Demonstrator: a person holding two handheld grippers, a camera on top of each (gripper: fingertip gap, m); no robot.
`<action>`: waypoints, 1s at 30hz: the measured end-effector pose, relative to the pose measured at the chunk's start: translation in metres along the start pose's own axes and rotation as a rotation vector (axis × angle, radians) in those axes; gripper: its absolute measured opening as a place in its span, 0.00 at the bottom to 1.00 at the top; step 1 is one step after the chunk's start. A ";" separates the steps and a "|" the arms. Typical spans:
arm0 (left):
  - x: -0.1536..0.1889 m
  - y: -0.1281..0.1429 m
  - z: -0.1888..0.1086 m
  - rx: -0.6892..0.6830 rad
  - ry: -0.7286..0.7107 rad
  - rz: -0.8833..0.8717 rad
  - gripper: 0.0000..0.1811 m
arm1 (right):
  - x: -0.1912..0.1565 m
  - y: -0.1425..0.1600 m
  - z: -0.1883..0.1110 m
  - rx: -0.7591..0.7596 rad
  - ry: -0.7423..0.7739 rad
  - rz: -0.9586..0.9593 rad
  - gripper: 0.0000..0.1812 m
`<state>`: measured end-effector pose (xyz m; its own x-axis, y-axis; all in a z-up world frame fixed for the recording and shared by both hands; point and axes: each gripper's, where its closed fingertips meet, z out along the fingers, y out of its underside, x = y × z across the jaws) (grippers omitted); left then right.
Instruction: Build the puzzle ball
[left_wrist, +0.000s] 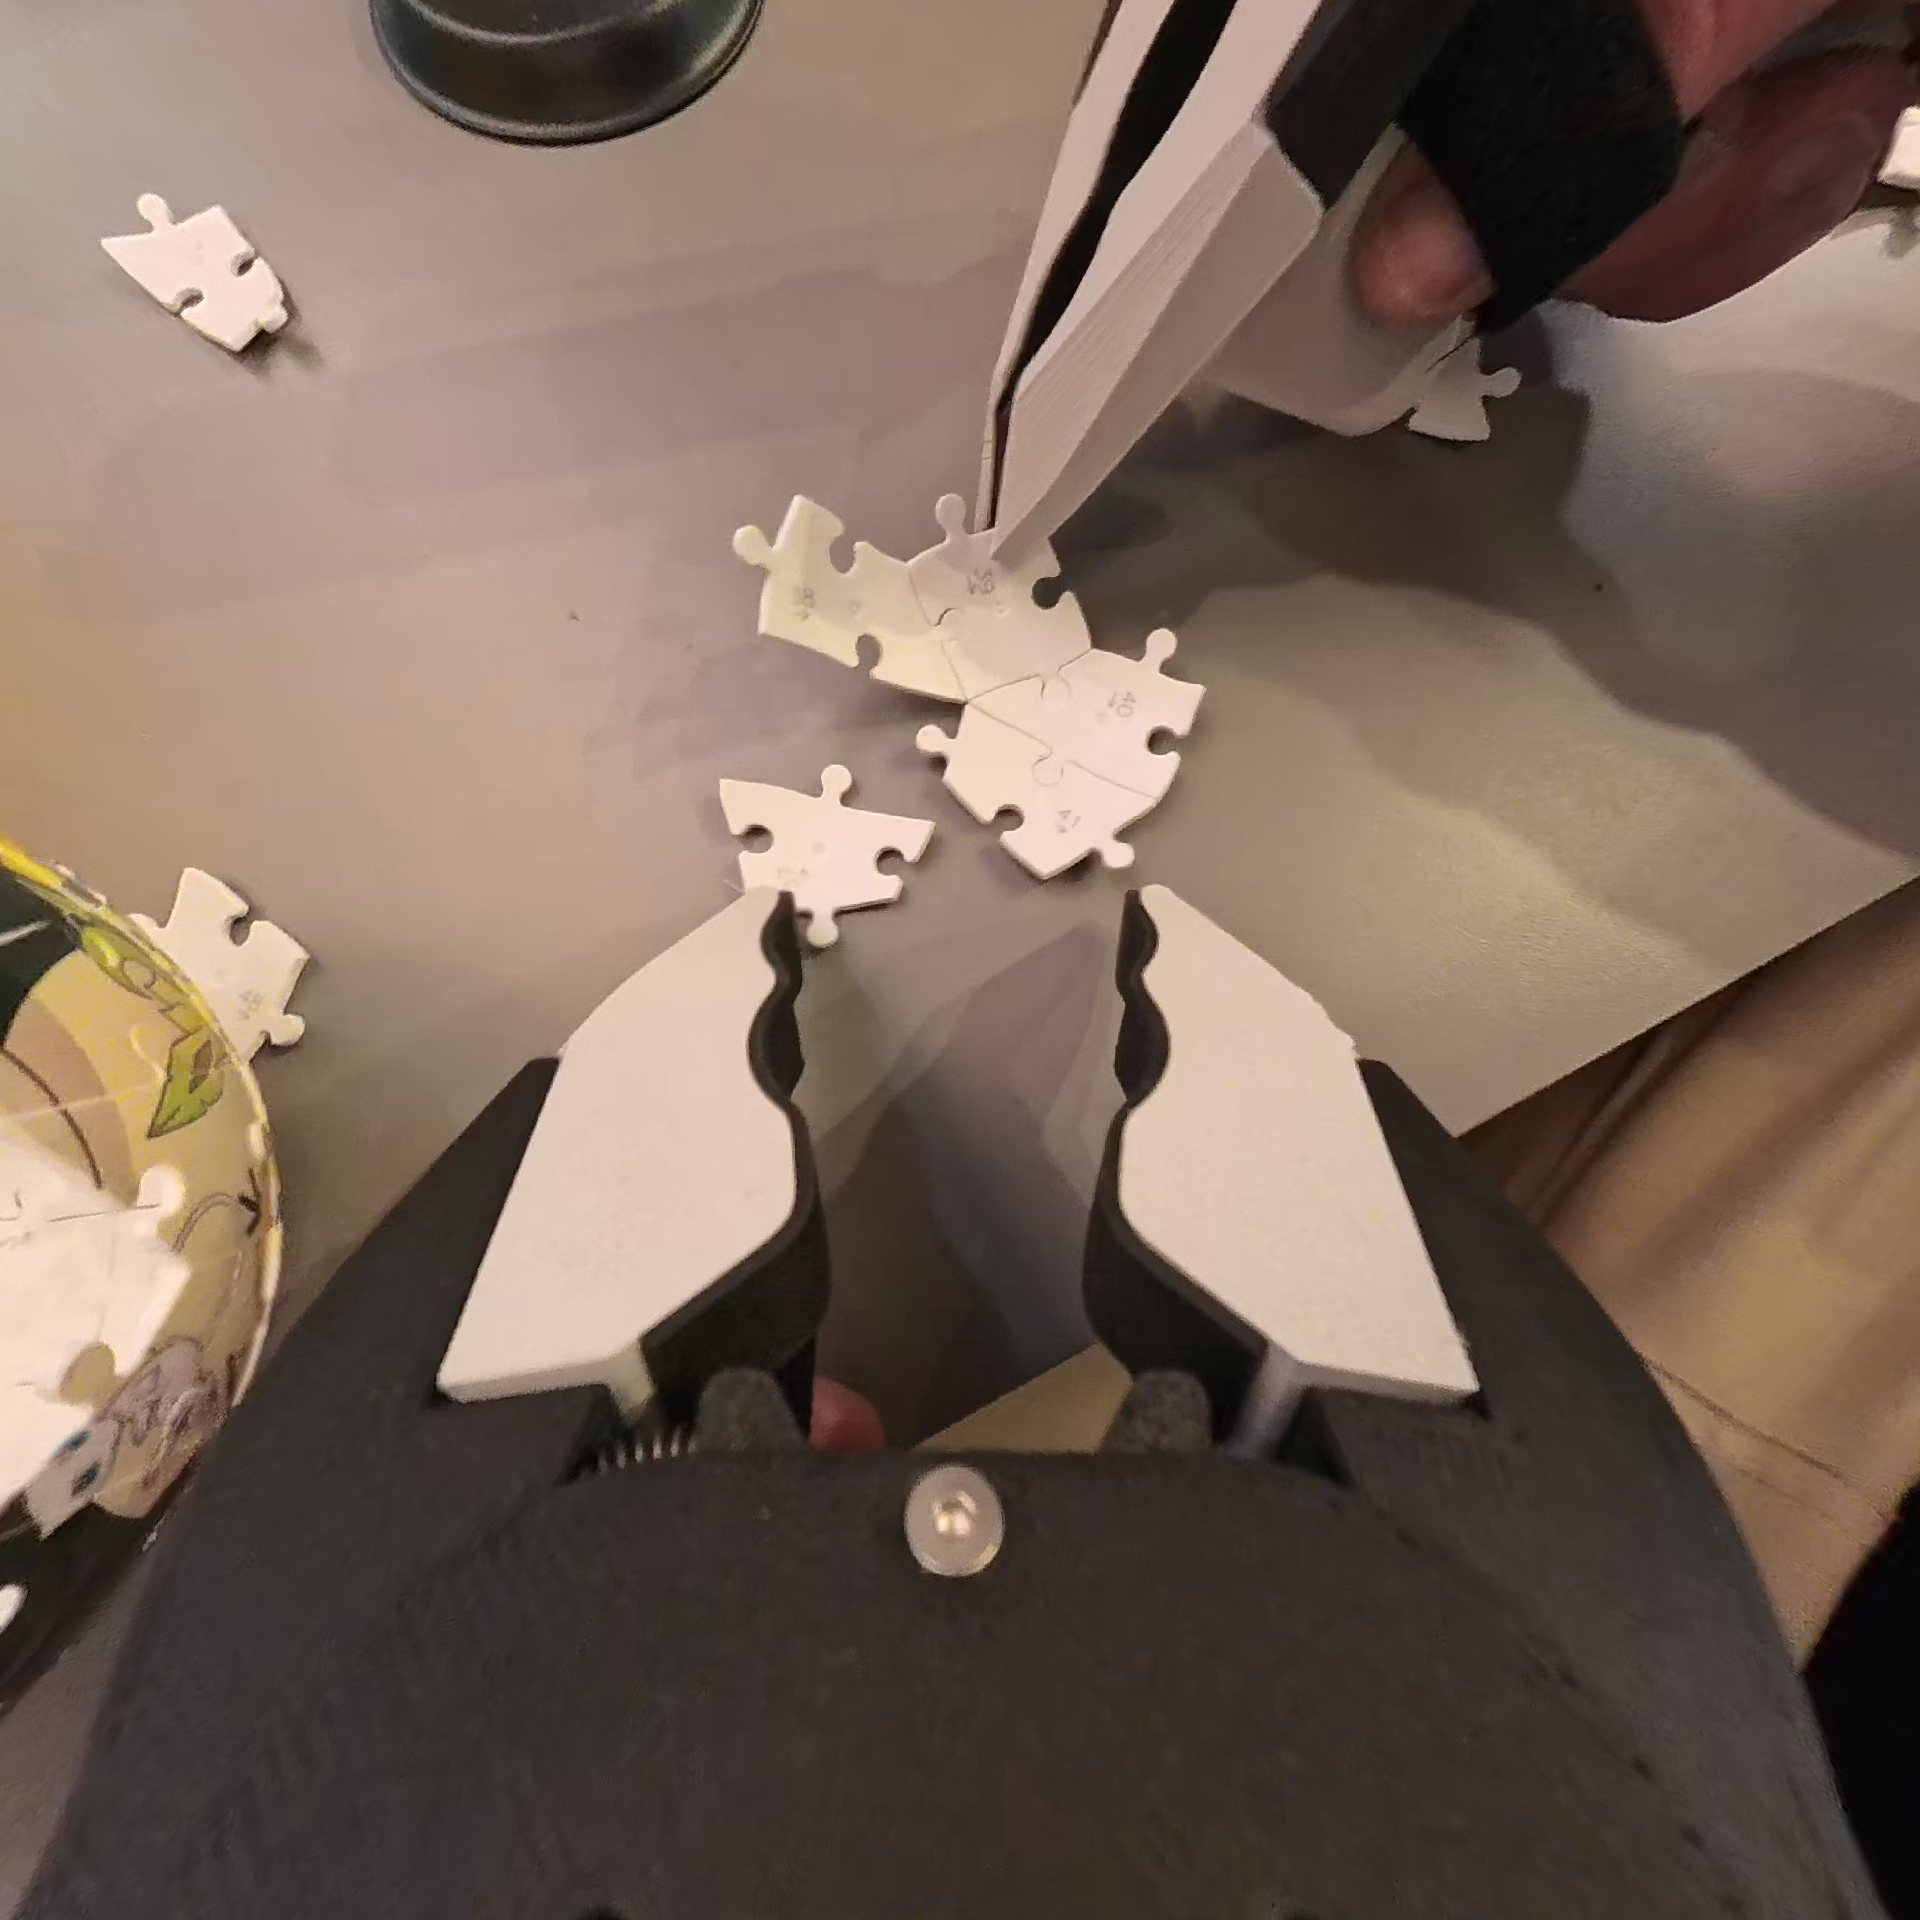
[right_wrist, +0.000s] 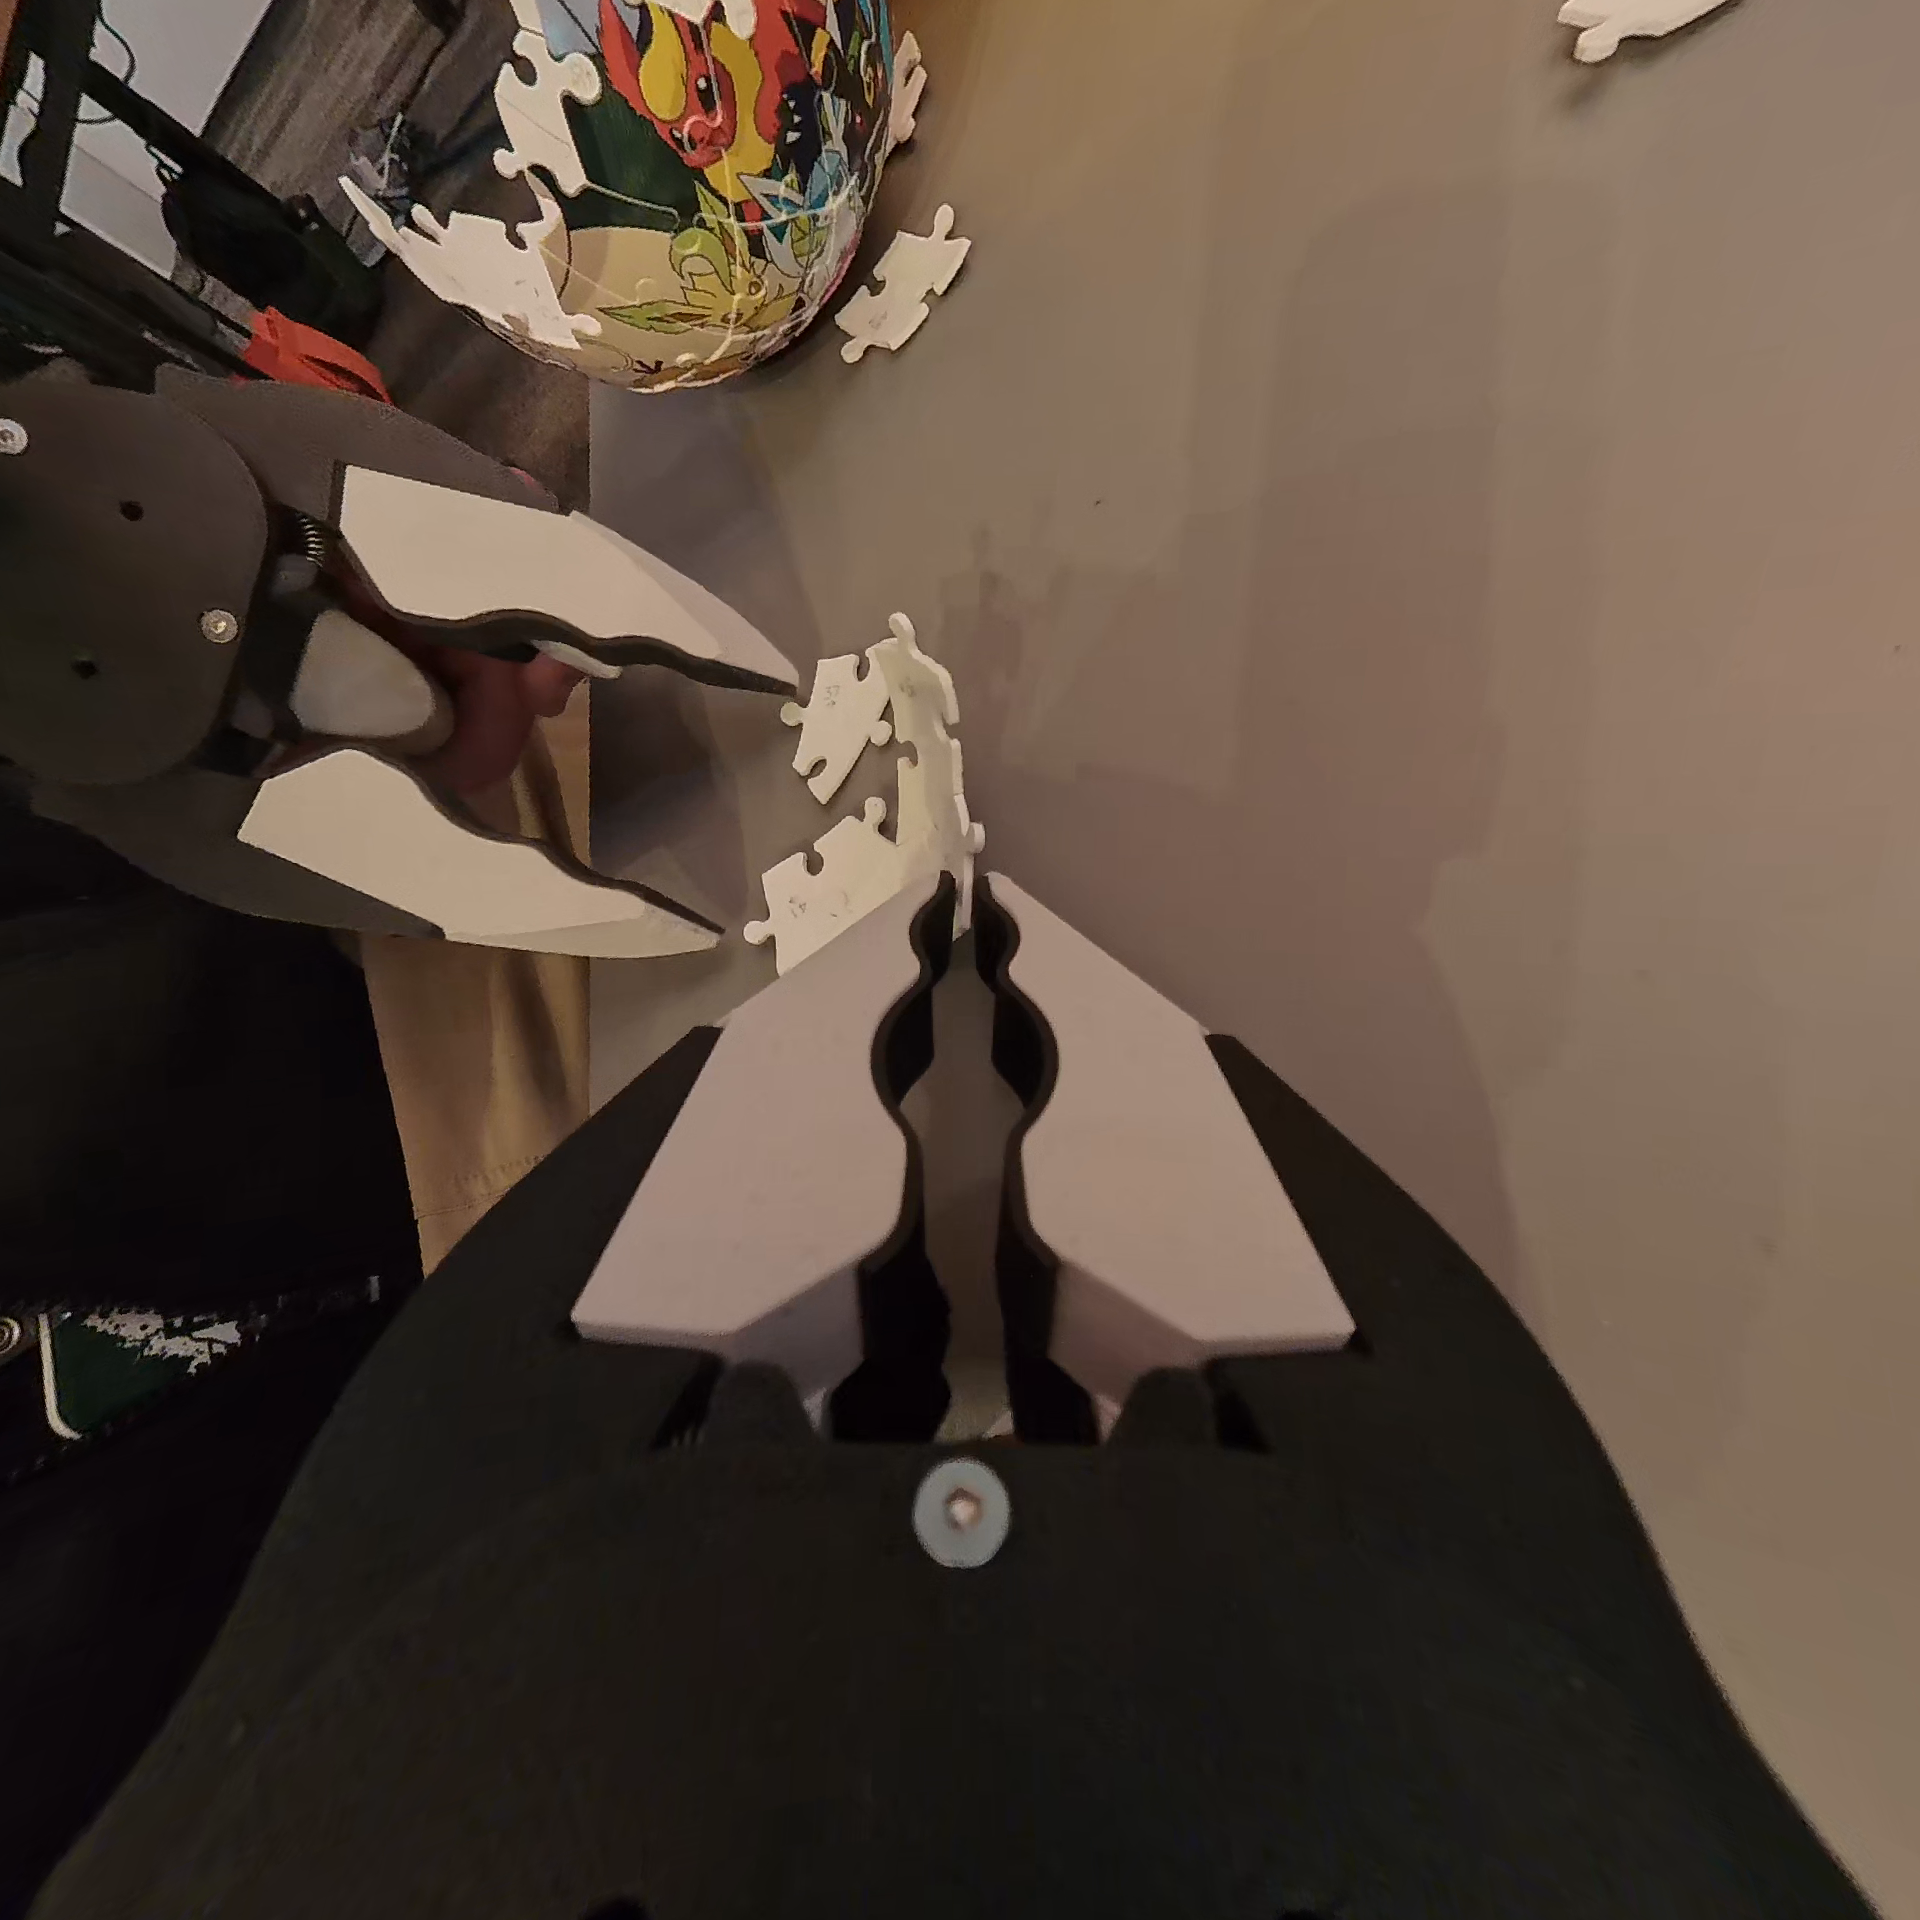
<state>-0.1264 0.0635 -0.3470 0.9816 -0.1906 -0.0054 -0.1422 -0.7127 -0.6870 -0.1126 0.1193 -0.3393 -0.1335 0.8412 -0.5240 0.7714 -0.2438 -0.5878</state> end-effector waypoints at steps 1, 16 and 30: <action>-0.001 0.001 0.001 -0.006 -0.003 -0.004 0.32 | 0.000 0.000 0.000 -0.001 -0.001 0.000 0.01; 0.001 -0.001 0.006 -0.006 0.052 -0.039 0.33 | -0.002 0.004 0.002 -0.023 -0.003 0.004 0.01; 0.013 -0.001 0.002 0.011 0.090 -0.029 0.33 | -0.007 0.007 0.008 -0.044 -0.014 0.013 0.02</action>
<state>-0.1129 0.0629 -0.3479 0.9698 -0.2303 0.0798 -0.1117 -0.7111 -0.6941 -0.1111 0.1083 -0.3448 -0.1314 0.8312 -0.5402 0.7998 -0.2330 -0.5531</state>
